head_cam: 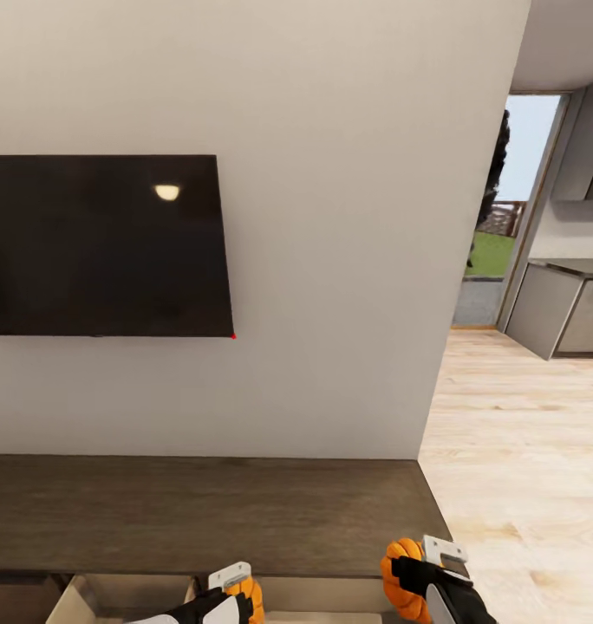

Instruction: Place each of the two pumpkins and all three candles from the living room inside a cabinet in the living room (use any cabinet), then make sure every cabinet is closed, and position the cauldron so it is next to a table in the living room.

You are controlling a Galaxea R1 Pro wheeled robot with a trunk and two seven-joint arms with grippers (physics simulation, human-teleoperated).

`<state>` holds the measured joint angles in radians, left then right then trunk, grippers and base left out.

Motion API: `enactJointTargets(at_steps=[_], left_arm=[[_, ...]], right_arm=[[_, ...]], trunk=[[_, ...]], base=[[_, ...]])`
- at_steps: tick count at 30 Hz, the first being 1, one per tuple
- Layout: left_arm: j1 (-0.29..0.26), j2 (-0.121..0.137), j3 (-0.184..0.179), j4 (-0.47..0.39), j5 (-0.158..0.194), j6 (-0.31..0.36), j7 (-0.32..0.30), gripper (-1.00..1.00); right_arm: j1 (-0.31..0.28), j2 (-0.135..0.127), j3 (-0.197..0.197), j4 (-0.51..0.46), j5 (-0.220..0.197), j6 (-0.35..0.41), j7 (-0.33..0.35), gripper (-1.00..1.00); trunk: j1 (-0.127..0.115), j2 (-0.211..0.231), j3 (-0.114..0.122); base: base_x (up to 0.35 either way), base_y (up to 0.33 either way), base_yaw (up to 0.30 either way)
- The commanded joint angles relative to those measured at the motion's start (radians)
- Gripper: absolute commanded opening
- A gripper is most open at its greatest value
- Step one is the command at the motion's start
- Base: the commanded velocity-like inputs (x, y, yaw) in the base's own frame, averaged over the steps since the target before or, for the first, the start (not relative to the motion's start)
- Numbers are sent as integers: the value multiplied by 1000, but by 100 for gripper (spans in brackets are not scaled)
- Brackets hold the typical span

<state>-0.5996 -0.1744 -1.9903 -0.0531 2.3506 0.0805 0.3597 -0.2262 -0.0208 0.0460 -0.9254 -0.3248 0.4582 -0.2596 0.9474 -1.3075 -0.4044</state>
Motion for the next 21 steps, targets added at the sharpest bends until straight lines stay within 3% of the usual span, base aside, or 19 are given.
enactJointTargets(at_steps=[1,21], left_arm=[[-1,0,-3,-2,6,-16,5,-100],[-1,0,-2,-2,6,-38,0,-100]], right_arm=[[-1,-2,4,9,-10,2,-8,-100],[0,-3,5,30,-5,2,-7,-100]], trunk=[[0,-1,-1],[0,-1,-1]], base=[[0,0,0],[-23,0,0]])
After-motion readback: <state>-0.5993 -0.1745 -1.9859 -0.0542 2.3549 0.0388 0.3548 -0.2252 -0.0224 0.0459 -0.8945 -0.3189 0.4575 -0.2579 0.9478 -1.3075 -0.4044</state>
